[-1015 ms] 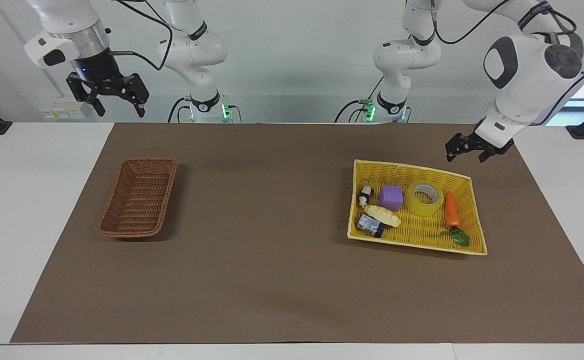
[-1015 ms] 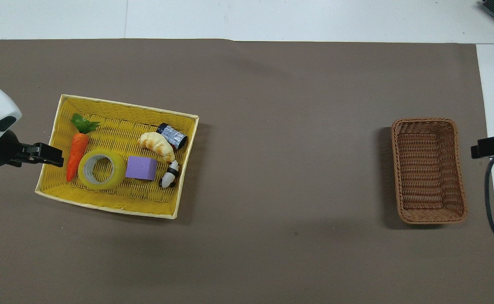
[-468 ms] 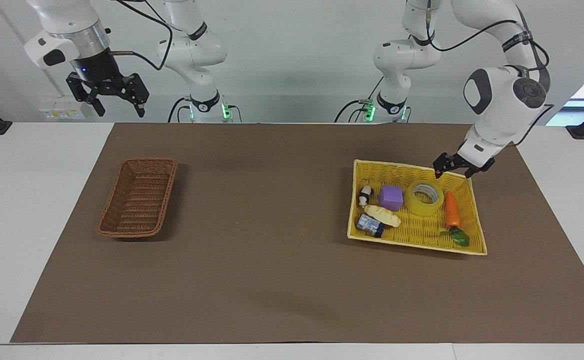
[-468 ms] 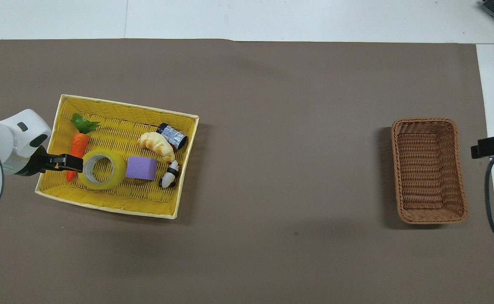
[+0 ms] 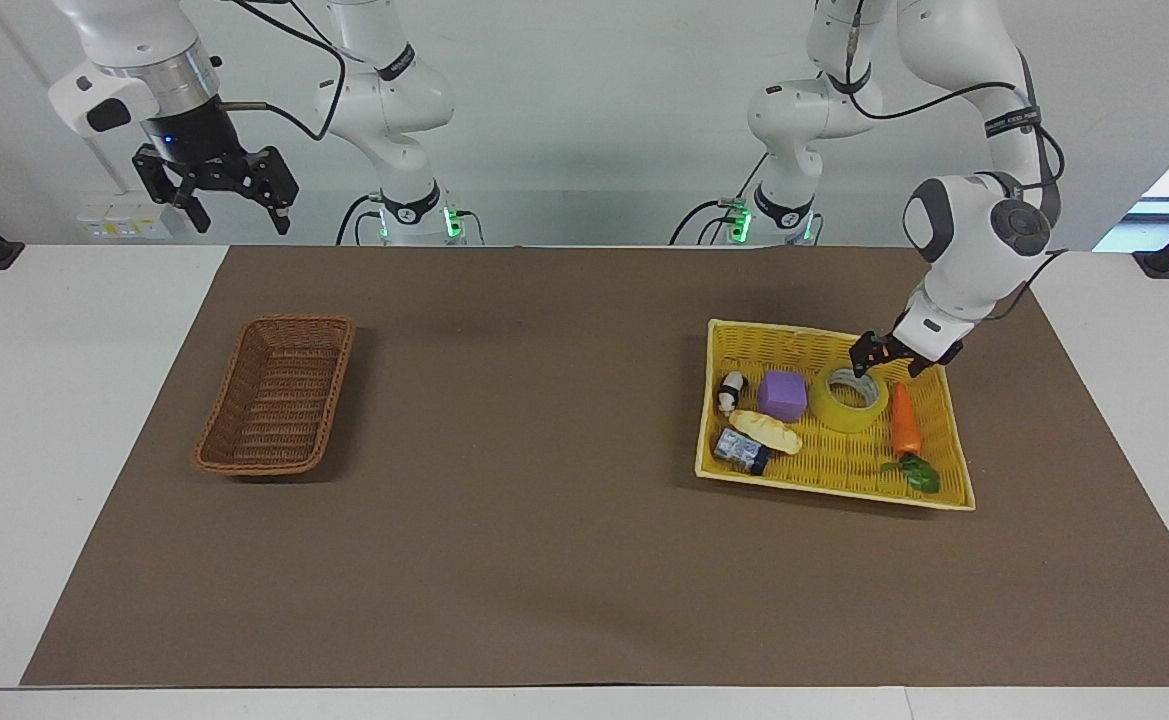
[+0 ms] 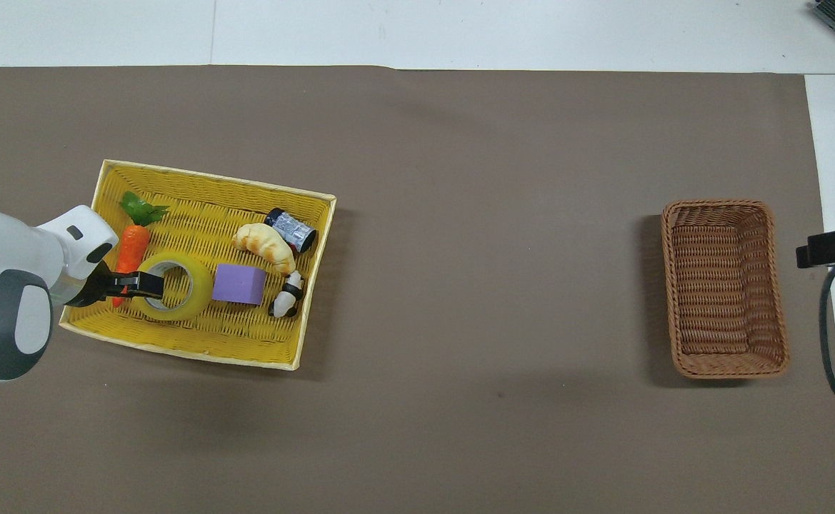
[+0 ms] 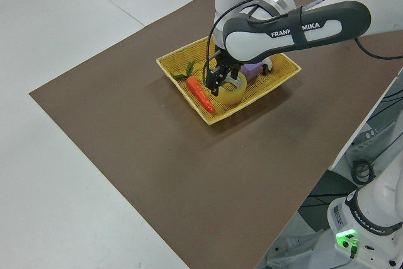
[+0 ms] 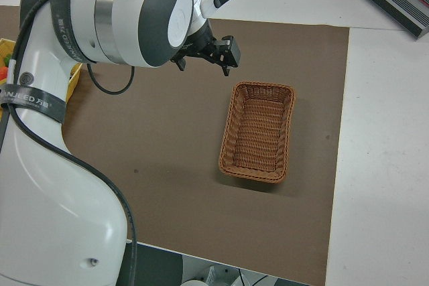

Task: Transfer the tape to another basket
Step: 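Reach the left gripper into the yellow tray and grasp the yellow tape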

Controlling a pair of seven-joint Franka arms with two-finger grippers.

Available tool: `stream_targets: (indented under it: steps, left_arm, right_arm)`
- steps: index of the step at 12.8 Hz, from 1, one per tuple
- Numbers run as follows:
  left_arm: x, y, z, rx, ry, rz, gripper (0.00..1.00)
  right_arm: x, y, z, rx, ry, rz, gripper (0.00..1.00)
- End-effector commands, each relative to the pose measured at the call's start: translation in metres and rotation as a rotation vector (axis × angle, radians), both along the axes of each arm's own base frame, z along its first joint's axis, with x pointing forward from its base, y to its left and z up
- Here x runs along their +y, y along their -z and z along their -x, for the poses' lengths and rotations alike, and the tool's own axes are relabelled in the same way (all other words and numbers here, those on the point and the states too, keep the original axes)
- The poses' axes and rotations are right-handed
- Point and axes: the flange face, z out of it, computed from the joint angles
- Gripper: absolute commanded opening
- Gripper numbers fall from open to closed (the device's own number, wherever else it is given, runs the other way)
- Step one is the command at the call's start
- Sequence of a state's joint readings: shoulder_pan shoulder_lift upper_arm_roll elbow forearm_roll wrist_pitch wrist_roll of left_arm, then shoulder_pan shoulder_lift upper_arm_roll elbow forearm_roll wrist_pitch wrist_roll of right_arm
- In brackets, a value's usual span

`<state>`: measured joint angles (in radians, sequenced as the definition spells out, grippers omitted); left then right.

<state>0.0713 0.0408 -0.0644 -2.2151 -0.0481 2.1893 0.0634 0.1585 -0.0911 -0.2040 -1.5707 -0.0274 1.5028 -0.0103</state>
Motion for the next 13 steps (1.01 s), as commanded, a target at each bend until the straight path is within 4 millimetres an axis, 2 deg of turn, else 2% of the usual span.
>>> stream_targets:
  steps: [1,2,3,5,7,10,13]
  left_arm:
    - [0.001,0.027,0.014,-0.032,-0.035,0.015,0.75]
    - [0.001,0.036,0.019,-0.034,-0.037,0.014,0.6]
    - [0.002,0.039,0.021,-0.028,-0.023,0.015,0.33]
    - [0.011,0.045,0.019,-0.011,-0.035,0.017,0.02]
    - [0.011,0.035,0.007,0.002,-0.035,0.022,0.0]
    - [0.01,-0.015,-0.018,0.047,-0.037,0.041,0.0]
    - [0.005,-0.054,-0.033,0.044,-0.059,0.065,0.0]
  right_arm:
    - [-0.005,-0.001,0.007,0.01,-0.022,0.003,1.0]
    - [-0.005,-0.001,0.007,0.01,-0.022,0.003,1.0]
    - [-0.005,-0.001,0.007,0.01,-0.022,0.003,1.0]
    - [-0.005,-0.002,0.008,0.009,-0.022,0.003,1.0]
    - [-0.006,-0.002,0.008,0.009,-0.021,0.003,1.0]
    - [-0.006,-0.002,0.008,0.009,-0.021,0.003,1.0]
    - [-0.006,-0.001,0.008,0.01,-0.021,0.003,1.0]
